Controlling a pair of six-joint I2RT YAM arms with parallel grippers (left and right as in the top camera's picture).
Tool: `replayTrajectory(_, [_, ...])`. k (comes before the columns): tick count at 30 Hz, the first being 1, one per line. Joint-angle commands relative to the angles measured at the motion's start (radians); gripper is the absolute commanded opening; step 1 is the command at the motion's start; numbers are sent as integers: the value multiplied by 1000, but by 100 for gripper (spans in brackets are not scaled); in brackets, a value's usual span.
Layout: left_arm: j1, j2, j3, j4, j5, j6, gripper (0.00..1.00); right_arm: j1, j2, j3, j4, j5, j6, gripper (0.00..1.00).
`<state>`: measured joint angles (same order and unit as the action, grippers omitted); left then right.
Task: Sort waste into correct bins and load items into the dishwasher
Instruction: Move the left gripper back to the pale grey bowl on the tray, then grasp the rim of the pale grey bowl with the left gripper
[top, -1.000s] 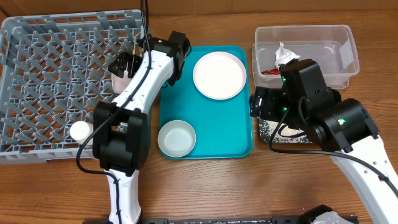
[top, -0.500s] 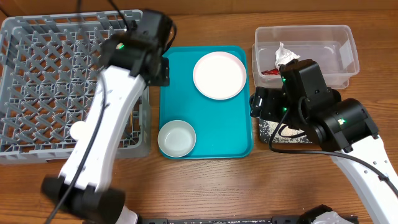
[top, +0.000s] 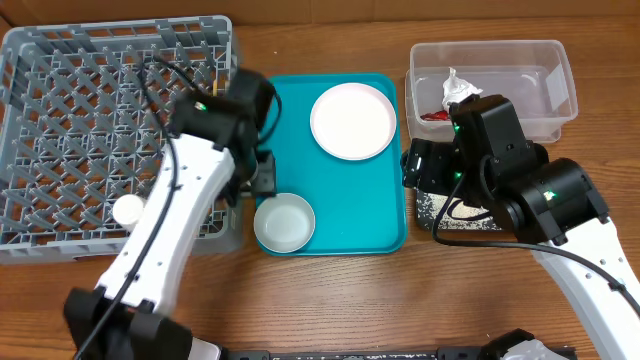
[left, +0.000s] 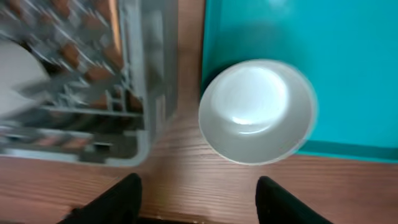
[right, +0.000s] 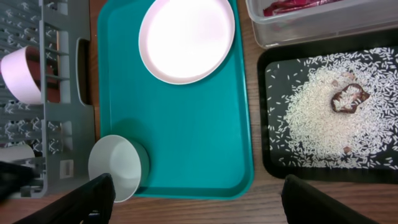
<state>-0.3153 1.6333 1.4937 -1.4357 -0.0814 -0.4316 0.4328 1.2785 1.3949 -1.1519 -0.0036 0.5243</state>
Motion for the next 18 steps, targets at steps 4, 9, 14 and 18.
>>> replayTrajectory(4, [-34,1,-298,194,0,-93,61,-2,-3,14,9,-2,4,87])
replayTrajectory(9, [-34,2,-434,383,0,-60,64,-2,-3,14,23,-2,5,88])
replayTrajectory(14, [-34,3,-526,525,38,-46,57,-2,-3,14,27,-2,5,88])
replayTrajectory(18, [-44,3,-527,600,96,-23,46,-2,-3,14,29,-2,4,88])
